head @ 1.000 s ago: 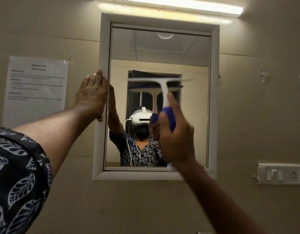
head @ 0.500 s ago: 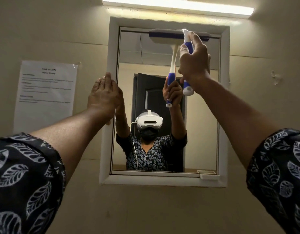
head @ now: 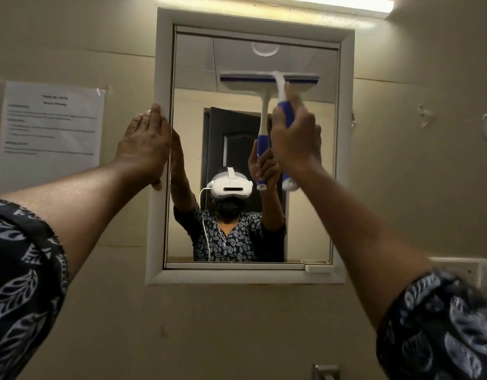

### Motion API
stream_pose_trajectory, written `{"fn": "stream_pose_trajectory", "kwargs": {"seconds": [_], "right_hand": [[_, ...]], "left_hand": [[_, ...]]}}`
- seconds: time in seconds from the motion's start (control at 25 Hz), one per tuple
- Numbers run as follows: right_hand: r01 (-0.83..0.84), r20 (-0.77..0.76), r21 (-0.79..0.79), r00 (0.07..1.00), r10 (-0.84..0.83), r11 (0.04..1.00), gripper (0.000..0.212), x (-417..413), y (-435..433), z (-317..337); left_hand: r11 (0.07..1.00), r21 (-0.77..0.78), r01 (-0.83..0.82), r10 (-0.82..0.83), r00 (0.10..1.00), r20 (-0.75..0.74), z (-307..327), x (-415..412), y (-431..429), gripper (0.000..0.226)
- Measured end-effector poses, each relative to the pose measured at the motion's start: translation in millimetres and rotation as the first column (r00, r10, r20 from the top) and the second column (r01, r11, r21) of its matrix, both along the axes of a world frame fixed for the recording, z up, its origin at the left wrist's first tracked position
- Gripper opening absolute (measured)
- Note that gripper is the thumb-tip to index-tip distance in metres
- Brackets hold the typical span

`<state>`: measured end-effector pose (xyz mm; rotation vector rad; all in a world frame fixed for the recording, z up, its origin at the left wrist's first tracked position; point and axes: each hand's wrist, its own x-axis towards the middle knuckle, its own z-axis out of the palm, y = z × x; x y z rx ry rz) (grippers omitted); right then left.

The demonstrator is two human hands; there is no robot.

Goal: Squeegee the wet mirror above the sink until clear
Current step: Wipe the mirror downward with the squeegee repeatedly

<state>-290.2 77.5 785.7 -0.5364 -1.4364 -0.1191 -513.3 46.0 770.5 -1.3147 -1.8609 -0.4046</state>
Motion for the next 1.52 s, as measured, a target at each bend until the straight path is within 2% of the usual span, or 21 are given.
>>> {"fn": "stream_pose_trajectory", "kwargs": {"seconds": [0.28,0.48,0.6,0.72,0.84,0.96,1.08,1.24,1.36,1.52], "right_hand": [[-0.066,0.064,-0.179,0.995,0.078,0.982,0.051,-6,-20,-155],[-0.099,0.078,-0.374,0.987,0.137,0.922,0.056,-10,-46,-261],[-0.018,0.118,-0.456,0.99,0.08,0.89,0.063,-11,-57,-298],[0.035,0.195,-0.533,0.977,0.083,0.845,0.07,-7,-57,-306],[0.033,0.22,-0.552,0.97,0.107,0.833,0.072,-7,-63,-290],[-0.084,0.066,-0.435,0.99,0.124,0.897,0.054,6,-71,-237],[-0.105,0.0,-0.237,0.994,0.108,0.966,0.047,32,-54,-151],[-0.028,-0.009,-0.067,1.0,0.027,0.997,0.047,52,-25,-28],[-0.032,-0.039,-0.028,0.999,0.031,0.999,0.047,48,-8,25],[-0.026,0.002,-0.01,1.0,0.026,1.0,0.047,39,8,56]], "left_hand": [[1.0,-0.015,-0.007,0.007,1.0,0.018,0,6,-6,0.132],[1.0,-0.017,-0.005,0.005,1.0,0.018,-1,8,-8,0.133],[1.0,-0.012,0.002,-0.002,1.0,0.022,-1,8,-9,0.134],[1.0,-0.015,-0.001,0.001,1.0,0.026,-1,8,-10,0.135],[0.999,-0.033,-0.023,0.024,0.999,0.021,-1,10,-11,0.135],[0.998,-0.036,-0.053,0.053,0.998,0.02,-1,12,-9,0.133],[0.997,-0.042,-0.068,0.069,0.997,0.019,2,15,-7,0.131],[0.999,-0.016,-0.047,0.047,0.998,0.029,4,13,-3,0.131],[0.999,-0.005,-0.046,0.046,0.999,0.025,3,11,0,0.132],[0.999,0.015,-0.047,0.047,0.999,0.017,3,6,5,0.133]]}}
